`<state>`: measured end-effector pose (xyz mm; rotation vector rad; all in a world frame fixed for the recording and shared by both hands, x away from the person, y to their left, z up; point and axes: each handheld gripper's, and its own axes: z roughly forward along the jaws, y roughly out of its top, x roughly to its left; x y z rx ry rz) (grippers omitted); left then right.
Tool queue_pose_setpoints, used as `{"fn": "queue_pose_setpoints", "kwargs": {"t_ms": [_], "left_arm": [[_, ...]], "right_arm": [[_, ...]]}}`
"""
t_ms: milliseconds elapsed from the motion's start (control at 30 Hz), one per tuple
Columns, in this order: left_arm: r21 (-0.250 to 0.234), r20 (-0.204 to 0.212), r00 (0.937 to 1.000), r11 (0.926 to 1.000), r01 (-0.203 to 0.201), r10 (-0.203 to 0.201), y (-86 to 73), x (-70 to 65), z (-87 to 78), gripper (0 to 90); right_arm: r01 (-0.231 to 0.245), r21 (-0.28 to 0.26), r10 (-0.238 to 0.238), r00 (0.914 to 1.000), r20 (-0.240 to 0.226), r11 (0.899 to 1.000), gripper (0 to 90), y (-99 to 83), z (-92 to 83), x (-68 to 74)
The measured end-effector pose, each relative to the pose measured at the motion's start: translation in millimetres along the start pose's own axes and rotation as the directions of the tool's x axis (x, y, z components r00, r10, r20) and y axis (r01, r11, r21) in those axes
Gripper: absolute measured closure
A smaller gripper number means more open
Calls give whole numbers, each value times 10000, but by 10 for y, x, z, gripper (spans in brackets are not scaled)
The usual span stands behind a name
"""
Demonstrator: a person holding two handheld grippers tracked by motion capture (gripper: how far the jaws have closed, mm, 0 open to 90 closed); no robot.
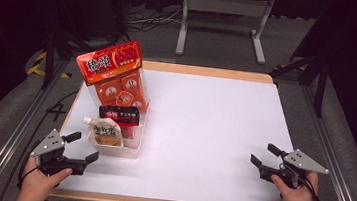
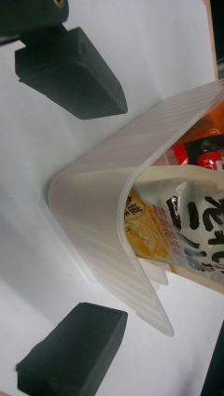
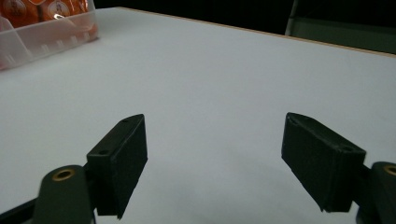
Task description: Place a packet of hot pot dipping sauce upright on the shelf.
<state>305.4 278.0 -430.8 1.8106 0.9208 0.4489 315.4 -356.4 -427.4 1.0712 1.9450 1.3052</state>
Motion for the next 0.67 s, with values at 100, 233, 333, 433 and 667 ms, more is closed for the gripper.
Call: {"fn": "queue_pose_setpoints", "kwargs": {"t_ms": [100, 233, 333, 433, 667], "left_arm": [[75, -99, 9999, 9999, 136, -135, -32, -3, 49, 45], [142, -63, 9998, 9998, 165, -165, -57, -11, 106, 45], [160, -85, 9999, 9998, 106, -104, -53, -27, 128, 45], [178, -122, 9999, 9998, 24, -22, -45, -24, 132, 45], [181, -194, 9998, 9998, 103, -100, -43, -28, 143, 45]], "right_arm": [[-6, 72, 6, 10000, 27, 10000, 233, -58, -2, -5], [-11, 311, 11, 10000, -12, 9995, 232, -140, 13, 15], [61, 246, -60, 10000, -24, 9997, 232, -137, 10, 19], [1, 265, -1, 10000, -4, 9996, 232, -136, 10, 15], [-111, 85, 111, 9999, -26, 9999, 232, -117, -1, -12]]}}
